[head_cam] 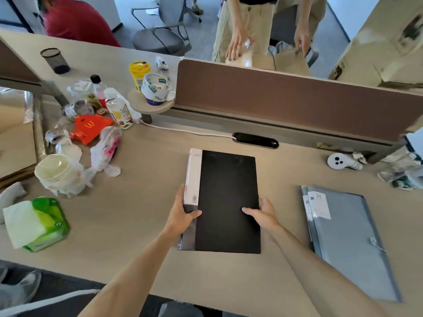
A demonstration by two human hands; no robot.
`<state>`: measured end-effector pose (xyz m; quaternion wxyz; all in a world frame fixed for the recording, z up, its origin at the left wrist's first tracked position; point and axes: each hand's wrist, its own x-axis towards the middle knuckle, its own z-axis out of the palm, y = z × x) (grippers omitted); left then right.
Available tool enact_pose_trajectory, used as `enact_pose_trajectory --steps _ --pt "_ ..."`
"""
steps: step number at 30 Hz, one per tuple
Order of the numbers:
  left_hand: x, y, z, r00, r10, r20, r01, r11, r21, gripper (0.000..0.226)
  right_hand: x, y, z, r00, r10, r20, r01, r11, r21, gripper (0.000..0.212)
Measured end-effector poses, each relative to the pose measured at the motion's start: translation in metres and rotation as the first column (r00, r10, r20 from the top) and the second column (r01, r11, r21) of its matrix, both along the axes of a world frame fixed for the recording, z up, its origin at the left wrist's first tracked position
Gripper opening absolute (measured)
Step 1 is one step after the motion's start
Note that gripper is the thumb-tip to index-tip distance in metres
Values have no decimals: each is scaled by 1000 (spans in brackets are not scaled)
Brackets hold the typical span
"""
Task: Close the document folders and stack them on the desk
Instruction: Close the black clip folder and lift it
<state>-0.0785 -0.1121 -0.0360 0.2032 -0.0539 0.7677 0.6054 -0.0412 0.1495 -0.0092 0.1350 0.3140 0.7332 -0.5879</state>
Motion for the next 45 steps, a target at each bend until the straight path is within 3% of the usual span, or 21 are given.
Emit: enact_pose_trajectory --steps 5,11,15,18,23,26,31,34,39,45 --pt "17 24 -15 985 -158 65 170 947 -271 100 15 17 -19 996 -24 87 10 987 163 49" --pt "25 37 -27 938 -345 41 288 708 -645 102 21 31 -39 990 39 136 -90 915 393 56" --pt "15 52 -26 917 -399 7 279 627 -727 103 22 30 -38 976 123 181 -202 823 531 68" --pt "11 61 -28 867 -498 7 303 516 -801 86 24 26 -40 940 276 201 -341 735 586 78" --pt "11 62 -40 821 -571 -11 255 383 -888 69 30 25 -49 861 412 299 -498 559 663 67" --pt "14 69 -45 812 -584 -14 226 336 -915 62 31 24 -51 852 410 326 -512 520 684 65" --pt "14 84 -39 809 -587 24 261 322 -910 61 31 25 -46 840 387 380 -537 488 688 64" --pt "8 95 -27 793 -604 76 355 358 -864 62 39 28 -39 862 343 373 -505 535 677 62" --pt "1 115 -6 795 -581 174 527 521 -671 62 66 46 -20 949 261 177 -310 670 675 48" --pt "13 164 11 772 -634 44 475 530 -702 48 97 110 6 995 100 -7 -64 690 721 33"
